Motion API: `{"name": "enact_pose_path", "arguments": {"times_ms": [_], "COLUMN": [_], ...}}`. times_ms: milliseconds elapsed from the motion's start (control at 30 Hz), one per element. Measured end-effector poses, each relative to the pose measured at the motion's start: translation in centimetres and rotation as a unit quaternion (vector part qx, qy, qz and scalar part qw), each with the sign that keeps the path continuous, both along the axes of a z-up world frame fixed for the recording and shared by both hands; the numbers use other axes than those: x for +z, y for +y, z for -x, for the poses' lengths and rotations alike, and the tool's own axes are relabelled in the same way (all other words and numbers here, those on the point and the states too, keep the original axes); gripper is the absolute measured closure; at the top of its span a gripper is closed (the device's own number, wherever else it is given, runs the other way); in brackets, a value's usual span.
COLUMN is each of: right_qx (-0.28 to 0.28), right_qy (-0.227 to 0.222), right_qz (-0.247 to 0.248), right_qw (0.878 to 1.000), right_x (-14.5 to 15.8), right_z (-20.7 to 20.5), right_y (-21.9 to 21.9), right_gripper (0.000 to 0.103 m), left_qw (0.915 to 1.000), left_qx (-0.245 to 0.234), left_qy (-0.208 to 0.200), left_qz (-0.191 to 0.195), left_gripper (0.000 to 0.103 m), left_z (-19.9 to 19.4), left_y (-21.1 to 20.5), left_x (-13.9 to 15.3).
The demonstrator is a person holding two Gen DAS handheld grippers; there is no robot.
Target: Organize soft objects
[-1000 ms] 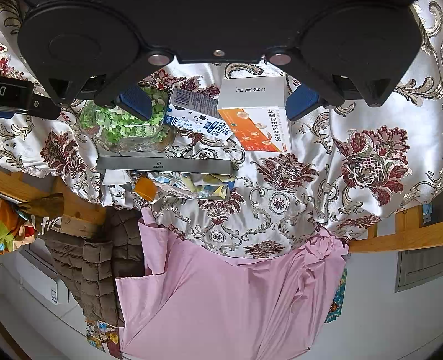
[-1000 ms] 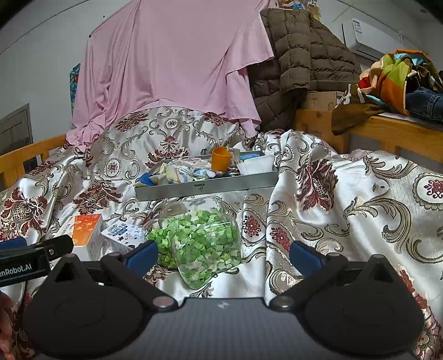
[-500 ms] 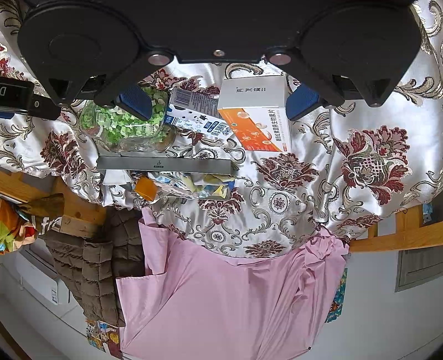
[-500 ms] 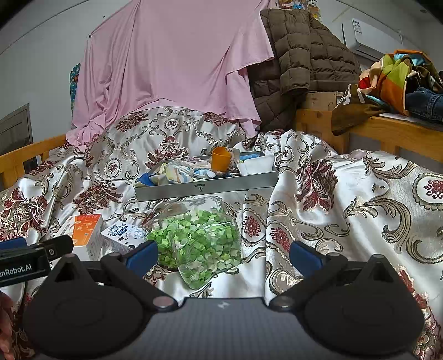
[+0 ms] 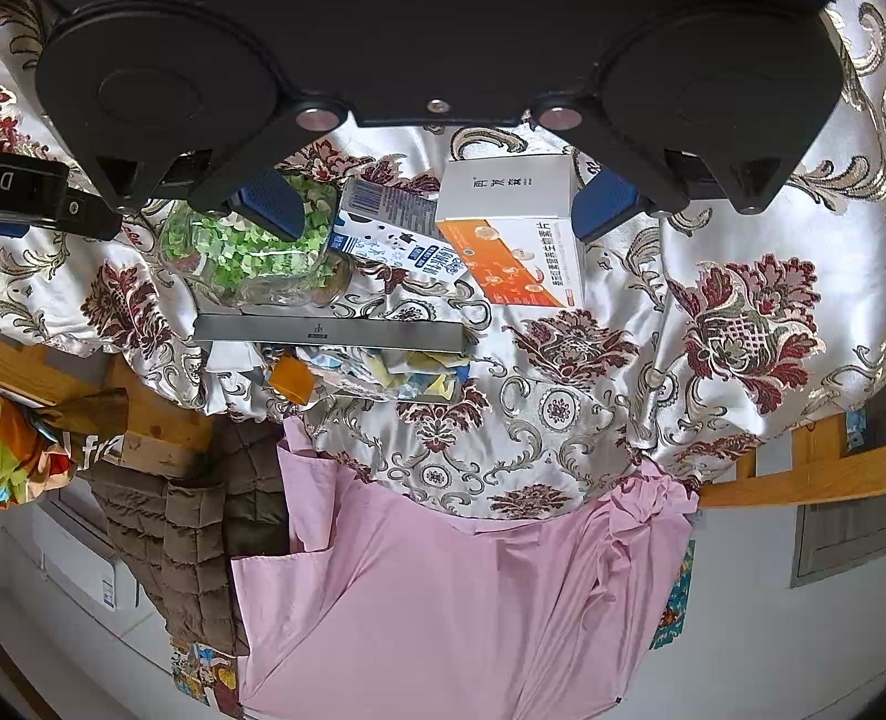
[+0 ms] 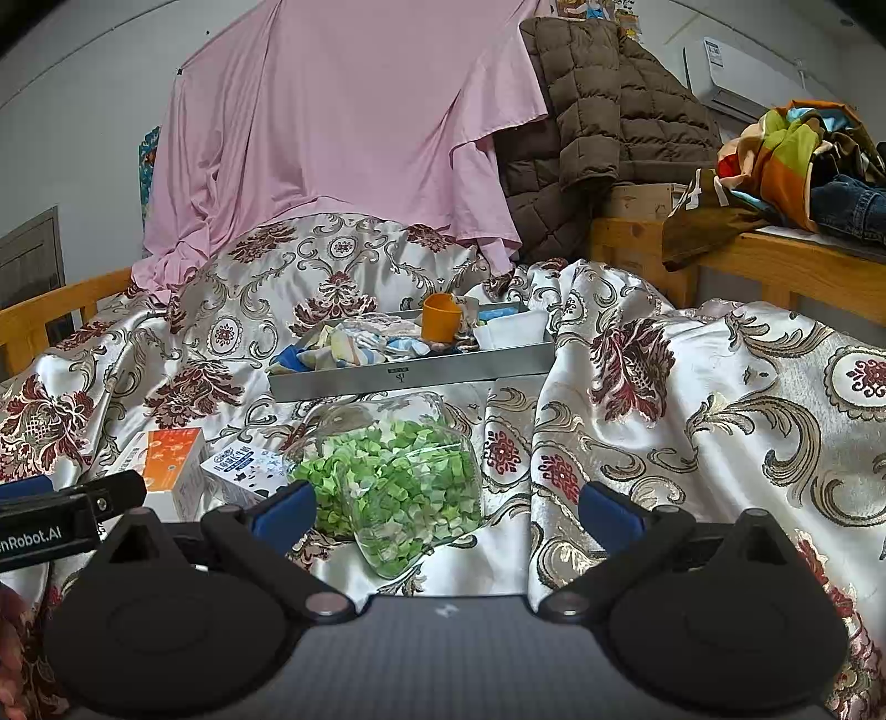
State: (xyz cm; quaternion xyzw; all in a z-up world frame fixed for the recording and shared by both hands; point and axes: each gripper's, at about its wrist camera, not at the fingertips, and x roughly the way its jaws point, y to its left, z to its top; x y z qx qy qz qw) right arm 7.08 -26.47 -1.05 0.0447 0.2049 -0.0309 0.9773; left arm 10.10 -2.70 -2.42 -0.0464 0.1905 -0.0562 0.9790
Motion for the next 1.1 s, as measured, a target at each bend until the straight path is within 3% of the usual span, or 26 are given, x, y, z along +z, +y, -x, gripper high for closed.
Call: {"name": "enact_pose_path", "arguments": {"times_ms": [1100], "right_qx": [0.0], "right_qy": [0.002], "right_qz": [0.0], "right_qw": [1.0], "right_x": [-0.02], "right_z": [-0.01], "right_y": [-0.06], "right_gripper": [0.0], "left_qw": [0.9997], "left_qx": [0.001], "left_qy": [0.016], "left_qz": [-0.017], "left_gripper": [0.001], "left_z": [0.01], "left_y": [0.19], "left_x": [0.41]}}
